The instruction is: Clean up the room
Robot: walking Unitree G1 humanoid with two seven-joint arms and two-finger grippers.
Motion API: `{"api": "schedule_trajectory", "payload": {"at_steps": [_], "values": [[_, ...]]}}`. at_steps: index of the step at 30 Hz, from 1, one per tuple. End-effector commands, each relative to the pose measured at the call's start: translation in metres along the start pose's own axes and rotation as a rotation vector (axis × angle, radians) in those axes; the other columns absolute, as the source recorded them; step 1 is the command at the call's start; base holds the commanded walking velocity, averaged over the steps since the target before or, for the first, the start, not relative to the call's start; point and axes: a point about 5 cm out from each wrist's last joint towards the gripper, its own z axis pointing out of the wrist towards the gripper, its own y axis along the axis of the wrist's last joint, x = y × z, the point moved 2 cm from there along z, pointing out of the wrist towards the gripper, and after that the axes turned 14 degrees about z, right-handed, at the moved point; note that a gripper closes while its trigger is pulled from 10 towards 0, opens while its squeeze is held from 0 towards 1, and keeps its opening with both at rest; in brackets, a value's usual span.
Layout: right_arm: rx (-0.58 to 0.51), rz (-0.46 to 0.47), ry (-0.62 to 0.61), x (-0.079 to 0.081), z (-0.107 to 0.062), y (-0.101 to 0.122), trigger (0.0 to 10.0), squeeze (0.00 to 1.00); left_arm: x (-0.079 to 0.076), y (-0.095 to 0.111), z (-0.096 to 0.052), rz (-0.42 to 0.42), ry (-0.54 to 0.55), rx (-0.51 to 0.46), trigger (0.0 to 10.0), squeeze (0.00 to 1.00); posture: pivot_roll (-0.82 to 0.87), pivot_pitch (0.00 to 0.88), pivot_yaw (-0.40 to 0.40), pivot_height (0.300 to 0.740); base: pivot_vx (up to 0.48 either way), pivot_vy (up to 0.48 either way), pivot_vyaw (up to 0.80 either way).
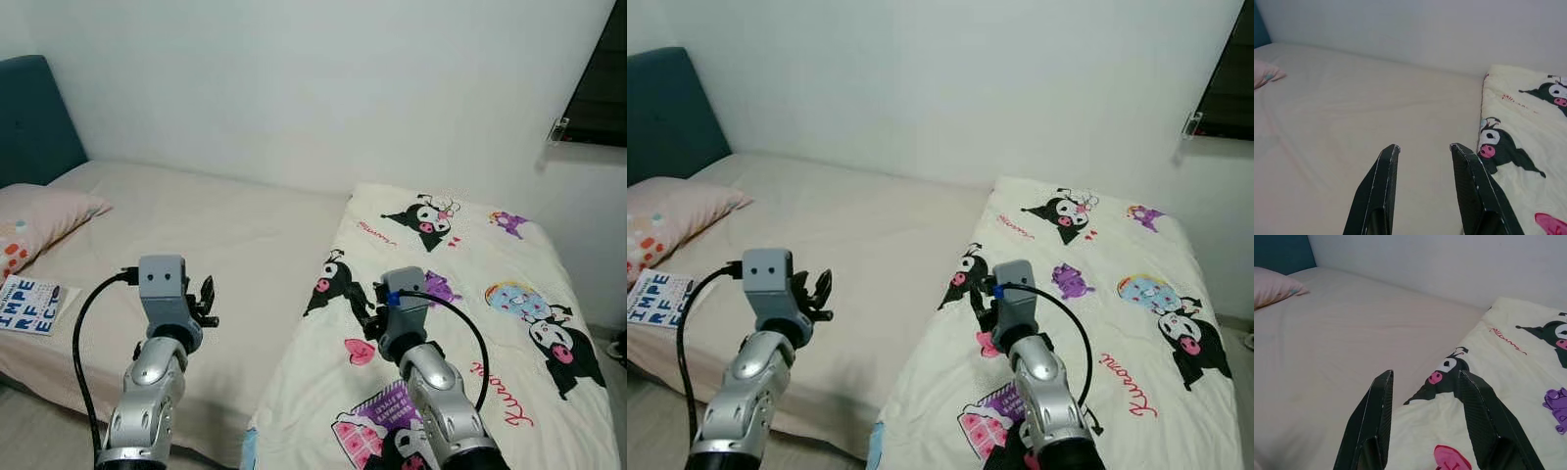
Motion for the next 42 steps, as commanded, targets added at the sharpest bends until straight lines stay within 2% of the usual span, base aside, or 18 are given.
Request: {"api": "schedule_trajectory", "payload": {"at_steps": [1, 14, 32, 36, 42], "values": [[0.01, 0.01, 0.005, 0.002, -0.001, -0.005, 10.0, 0.0, 0.004, -0.001, -0.002, 0.024, -0.002, 0.007, 10.0, 0.0, 0.1, 0.0, -0.04, 0.74, 0.0, 0.48, 0.0], [0.021, 0.027, 0.004, 0.003, -0.007, -0.011, 10.0, 0.0, 0.005, -0.002, -0.004, 0.028, -0.01, 0.012, 10.0, 0.0, 0.11, 0.0, -0.034, 0.74, 0.0, 0.48, 0.0], [0.005, 0.051, 0.006, 0.01, -0.004, -0.011, 10.0, 0.0, 0.013, 0.002, -0.002, 0.045, -0.008, 0.004, 10.0, 0.0, 0.12, 0.0, -0.021, 0.74, 0.0, 0.48, 0.0], [-0.001, 0.054, 0.003, 0.01, -0.004, -0.011, 10.0, 0.0, 0.012, 0.005, -0.002, 0.052, -0.015, 0.001, 10.0, 0.0, 0.13, 0.0, -0.02, 0.74, 0.0, 0.0, 0.0], [-0.014, 0.068, -0.005, 0.009, -0.003, -0.009, 10.0, 0.0, 0.009, 0.013, -0.001, 0.082, -0.027, -0.037, 10.0, 0.0, 0.13, 0.0, -0.012, 0.74, 0.0, -0.48, 0.0]]}}
